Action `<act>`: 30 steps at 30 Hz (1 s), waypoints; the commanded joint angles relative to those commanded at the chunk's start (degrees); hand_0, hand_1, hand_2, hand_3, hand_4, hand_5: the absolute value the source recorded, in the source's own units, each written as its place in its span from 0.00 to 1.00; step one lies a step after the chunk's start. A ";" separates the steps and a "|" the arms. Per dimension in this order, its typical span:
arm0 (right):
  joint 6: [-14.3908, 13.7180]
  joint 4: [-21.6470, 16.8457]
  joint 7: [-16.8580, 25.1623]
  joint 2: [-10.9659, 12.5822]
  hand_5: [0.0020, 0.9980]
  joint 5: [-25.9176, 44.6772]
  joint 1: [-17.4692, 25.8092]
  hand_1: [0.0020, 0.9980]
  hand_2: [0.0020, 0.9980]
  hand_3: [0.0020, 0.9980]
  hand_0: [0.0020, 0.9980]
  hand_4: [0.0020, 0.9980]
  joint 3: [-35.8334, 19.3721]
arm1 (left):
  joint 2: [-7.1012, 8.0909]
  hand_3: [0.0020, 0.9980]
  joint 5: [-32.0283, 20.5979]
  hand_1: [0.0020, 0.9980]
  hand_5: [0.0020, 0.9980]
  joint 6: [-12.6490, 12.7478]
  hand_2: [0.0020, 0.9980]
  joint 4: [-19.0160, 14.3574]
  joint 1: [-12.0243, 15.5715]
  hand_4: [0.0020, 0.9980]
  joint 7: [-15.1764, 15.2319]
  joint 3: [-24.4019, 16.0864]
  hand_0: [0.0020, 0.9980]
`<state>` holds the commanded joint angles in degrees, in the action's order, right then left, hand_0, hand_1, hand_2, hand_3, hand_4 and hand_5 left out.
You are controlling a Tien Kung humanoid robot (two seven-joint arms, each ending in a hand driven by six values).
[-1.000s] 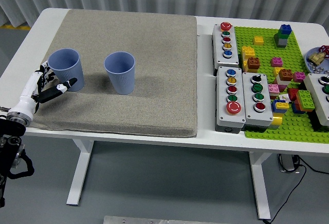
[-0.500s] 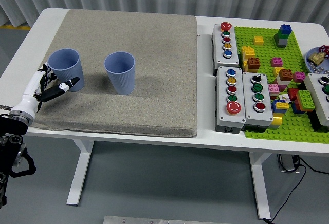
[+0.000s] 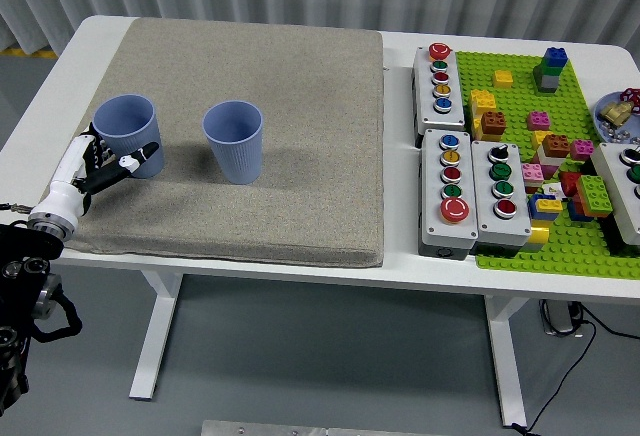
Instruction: Pick cup pour cup place
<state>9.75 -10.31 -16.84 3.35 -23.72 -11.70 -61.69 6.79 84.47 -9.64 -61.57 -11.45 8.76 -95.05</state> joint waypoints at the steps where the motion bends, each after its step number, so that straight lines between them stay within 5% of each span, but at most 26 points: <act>1: -0.02 0.00 0.01 -0.01 0.21 0.02 -0.01 0.72 0.77 0.61 0.75 0.18 -0.04 | -0.01 1.00 -0.33 0.89 0.43 -0.16 1.00 0.20 -0.06 0.97 0.09 -0.05 0.85; 19: 0.02 0.00 -0.10 -0.03 0.21 -0.12 -0.06 0.72 0.77 0.61 0.75 0.17 -0.10 | -0.86 1.00 -1.35 0.88 0.44 0.03 1.00 1.90 -0.86 0.96 0.95 -0.16 0.82; 20: 0.01 0.00 -0.11 -0.04 0.21 -0.10 -0.06 0.72 0.77 0.61 0.75 0.18 -0.08 | -0.93 1.00 -1.24 0.88 0.29 0.03 1.00 1.98 -0.90 0.91 1.05 -0.15 0.82; 25: 0.03 0.00 -0.12 -0.05 0.21 -0.03 -0.04 0.72 0.77 0.61 0.75 0.18 0.04 | -1.09 1.00 -0.14 0.88 0.29 -0.94 1.00 2.05 -0.96 0.91 1.88 -0.45 0.82; 26: 0.05 0.00 -0.12 -0.04 0.21 -0.04 -0.04 0.71 0.77 0.61 0.75 0.18 0.06 | -1.10 1.00 -0.03 0.88 0.13 -1.03 1.00 2.04 -0.97 0.85 1.94 -0.51 0.81; 30: 0.07 0.00 -0.10 -0.04 0.21 -0.10 0.05 0.71 0.77 0.61 0.75 0.18 0.03 | -1.11 1.00 -0.20 0.88 0.13 -1.09 1.00 2.07 -1.00 0.85 2.10 -0.77 0.81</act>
<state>9.82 -10.31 -16.95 3.31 -23.82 -11.65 -61.66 5.68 84.27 -10.72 -59.49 -12.45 10.86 -95.82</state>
